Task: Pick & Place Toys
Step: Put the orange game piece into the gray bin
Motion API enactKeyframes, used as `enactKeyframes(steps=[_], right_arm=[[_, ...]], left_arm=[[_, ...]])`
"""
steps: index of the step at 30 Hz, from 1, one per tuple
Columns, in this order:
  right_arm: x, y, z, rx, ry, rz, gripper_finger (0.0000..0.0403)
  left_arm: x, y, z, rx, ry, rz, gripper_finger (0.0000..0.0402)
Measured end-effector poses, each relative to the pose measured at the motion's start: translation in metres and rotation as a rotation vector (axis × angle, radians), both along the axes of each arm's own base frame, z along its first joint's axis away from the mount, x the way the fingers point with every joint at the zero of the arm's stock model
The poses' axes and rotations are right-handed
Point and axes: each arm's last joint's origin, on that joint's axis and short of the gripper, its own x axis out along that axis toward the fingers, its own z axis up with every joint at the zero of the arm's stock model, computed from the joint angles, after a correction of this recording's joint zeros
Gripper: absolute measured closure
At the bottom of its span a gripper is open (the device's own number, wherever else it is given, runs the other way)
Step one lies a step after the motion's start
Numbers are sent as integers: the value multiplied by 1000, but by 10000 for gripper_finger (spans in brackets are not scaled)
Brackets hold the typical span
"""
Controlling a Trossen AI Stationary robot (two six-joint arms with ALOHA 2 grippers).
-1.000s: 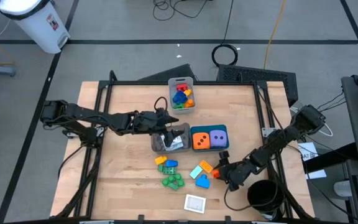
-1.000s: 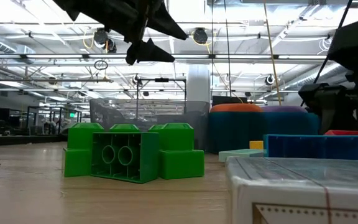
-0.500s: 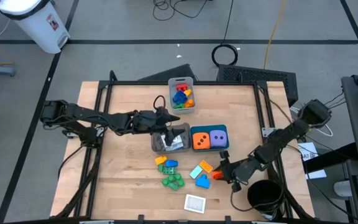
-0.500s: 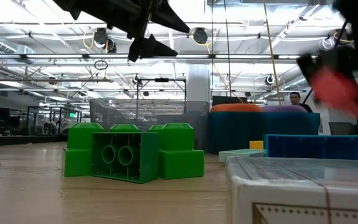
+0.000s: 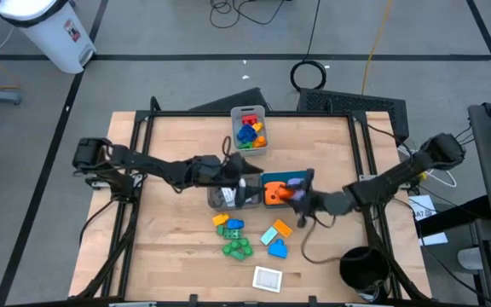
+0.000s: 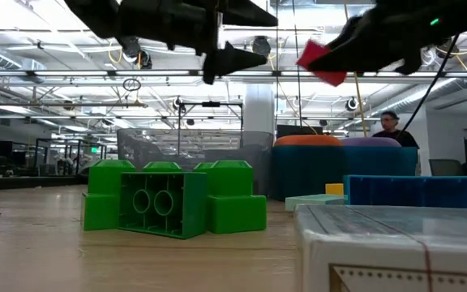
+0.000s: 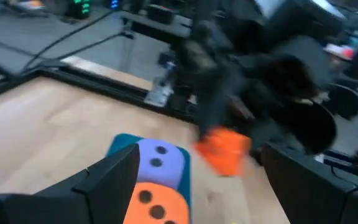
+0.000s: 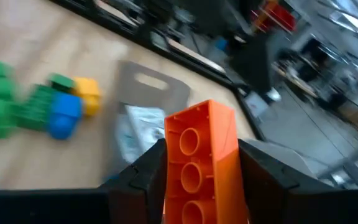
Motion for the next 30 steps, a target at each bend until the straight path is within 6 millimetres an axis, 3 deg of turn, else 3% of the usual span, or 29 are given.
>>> enactKeyframes(steps=[9, 19, 22, 28, 30], right_arm=[[19, -28, -4, 53, -38, 9, 257], [29, -31, -15, 50, -31, 56, 257], [30, -31, -14, 51, -38, 55, 248], [29, -31, -14, 58, -38, 53, 245], [29, -31, -14, 64, -41, 50, 247]], left_arm=[[29, 1, -27, 66, 35, -34, 57], [46, 1, -35, 93, 52, -37, 65], [46, 1, -35, 89, 52, -39, 103], [46, 5, -37, 78, 68, -17, 243], [45, 8, -37, 71, 75, -13, 266]])
